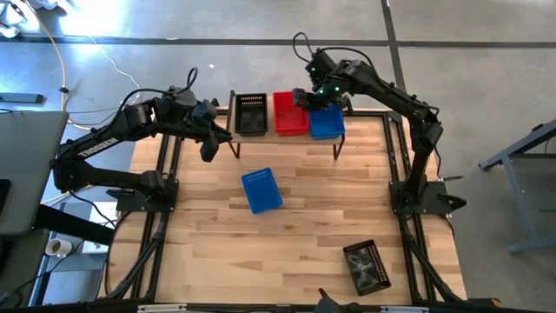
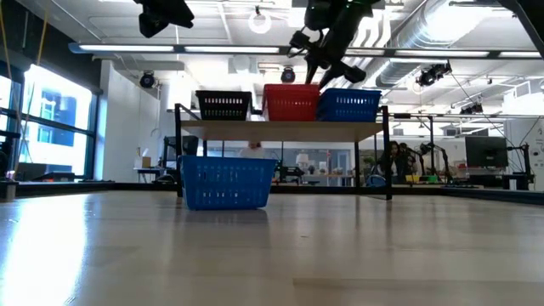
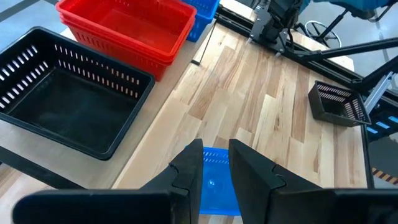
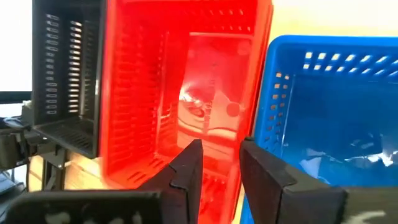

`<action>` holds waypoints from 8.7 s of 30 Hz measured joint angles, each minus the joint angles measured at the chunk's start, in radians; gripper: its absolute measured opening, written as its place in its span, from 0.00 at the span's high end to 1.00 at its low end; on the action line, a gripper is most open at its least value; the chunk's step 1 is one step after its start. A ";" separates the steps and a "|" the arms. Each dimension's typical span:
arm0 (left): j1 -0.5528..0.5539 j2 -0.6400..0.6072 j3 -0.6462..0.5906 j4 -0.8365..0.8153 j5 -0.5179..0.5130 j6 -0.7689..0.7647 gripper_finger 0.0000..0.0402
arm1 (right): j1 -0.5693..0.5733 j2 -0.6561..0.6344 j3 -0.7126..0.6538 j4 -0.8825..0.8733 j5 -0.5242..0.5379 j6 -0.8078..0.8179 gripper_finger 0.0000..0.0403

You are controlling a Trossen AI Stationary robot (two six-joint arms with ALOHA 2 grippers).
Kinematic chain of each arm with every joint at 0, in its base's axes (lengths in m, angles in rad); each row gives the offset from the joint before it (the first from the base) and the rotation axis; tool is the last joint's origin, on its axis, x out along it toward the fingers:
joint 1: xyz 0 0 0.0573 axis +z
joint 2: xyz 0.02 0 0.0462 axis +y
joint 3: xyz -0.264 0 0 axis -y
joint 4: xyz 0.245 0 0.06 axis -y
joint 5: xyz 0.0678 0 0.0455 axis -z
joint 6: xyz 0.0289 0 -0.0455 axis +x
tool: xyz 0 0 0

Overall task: Stack baskets on shelf by color
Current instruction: Stack the red bin on top of the stacked red bins on the shelf, then stack the black bin on top of the stacked black bins on the shelf

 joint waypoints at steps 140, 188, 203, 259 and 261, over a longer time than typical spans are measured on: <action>0.000 0.000 0.000 0.001 0.003 -0.398 0.83 | 1.651 -0.281 -1.055 0.376 0.148 1.365 0.83; 0.000 0.039 0.000 0.000 0.033 -0.229 0.68 | 1.094 -0.276 -0.561 0.119 0.672 0.712 1.00; -0.013 0.152 0.000 0.001 -0.003 -0.324 0.54 | 0.837 -0.266 -0.504 0.312 0.840 0.439 1.00; -0.438 0.153 0.000 0.092 -0.516 -0.583 0.57 | 0.748 -0.109 -0.408 0.587 0.866 0.166 1.00; -0.438 0.153 0.000 0.092 -0.523 -0.583 0.58 | 0.748 -0.109 -0.399 0.582 0.866 0.161 1.00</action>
